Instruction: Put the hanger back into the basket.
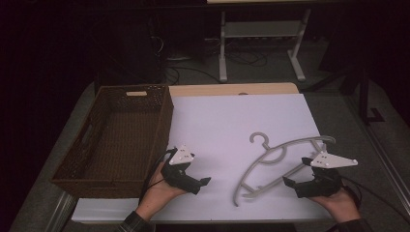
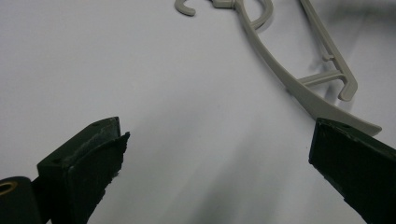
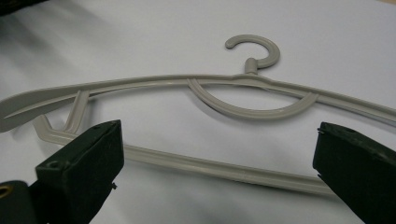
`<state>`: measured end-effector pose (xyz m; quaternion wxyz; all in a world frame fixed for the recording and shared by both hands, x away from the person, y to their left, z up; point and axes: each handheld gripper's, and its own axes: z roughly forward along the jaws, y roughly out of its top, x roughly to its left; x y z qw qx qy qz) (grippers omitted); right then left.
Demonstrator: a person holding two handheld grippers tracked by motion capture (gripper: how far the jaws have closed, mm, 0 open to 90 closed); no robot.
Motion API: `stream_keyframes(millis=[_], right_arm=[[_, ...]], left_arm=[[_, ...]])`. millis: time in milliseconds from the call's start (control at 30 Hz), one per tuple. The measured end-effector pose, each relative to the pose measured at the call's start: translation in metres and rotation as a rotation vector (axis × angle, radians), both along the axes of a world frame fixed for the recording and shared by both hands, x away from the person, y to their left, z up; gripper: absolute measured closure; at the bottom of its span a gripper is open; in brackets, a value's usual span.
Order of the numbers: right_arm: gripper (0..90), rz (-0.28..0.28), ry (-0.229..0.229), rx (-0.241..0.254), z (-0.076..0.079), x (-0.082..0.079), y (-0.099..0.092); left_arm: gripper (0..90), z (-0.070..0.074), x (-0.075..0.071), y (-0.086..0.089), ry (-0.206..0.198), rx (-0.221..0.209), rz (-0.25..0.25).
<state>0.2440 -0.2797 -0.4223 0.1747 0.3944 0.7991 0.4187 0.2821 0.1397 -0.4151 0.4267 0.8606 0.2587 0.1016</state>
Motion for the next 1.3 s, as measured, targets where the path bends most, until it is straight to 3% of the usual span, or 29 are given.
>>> stream_keyframes(millis=[333, 633, 867, 1200, 1300], right_arm=[[3.8, -0.001, 0.01, -0.003, 0.001, 0.0, 0.001], [18.8, 0.004, 0.034, 0.005, 0.003, 0.002, -0.003], [44.8, -0.004, 0.046, 0.02, 0.007, 0.004, -0.009], [89.3, -0.023, 0.097, -0.009, 0.005, 0.009, -0.009], [89.6, -0.025, 0.114, -0.026, 0.003, 0.014, -0.008]], left_arm=[[2.6, 0.0, 0.001, 0.002, 0.005, -0.006, 0.008], [2.6, 0.0, 0.0, 0.003, 0.007, -0.011, 0.005], [2.7, 0.001, 0.0, 0.004, 0.012, -0.023, 0.007], [2.7, 0.001, 0.001, 0.004, 0.018, -0.029, 0.007], [2.7, 0.002, 0.001, 0.004, 0.017, -0.029, 0.007]])
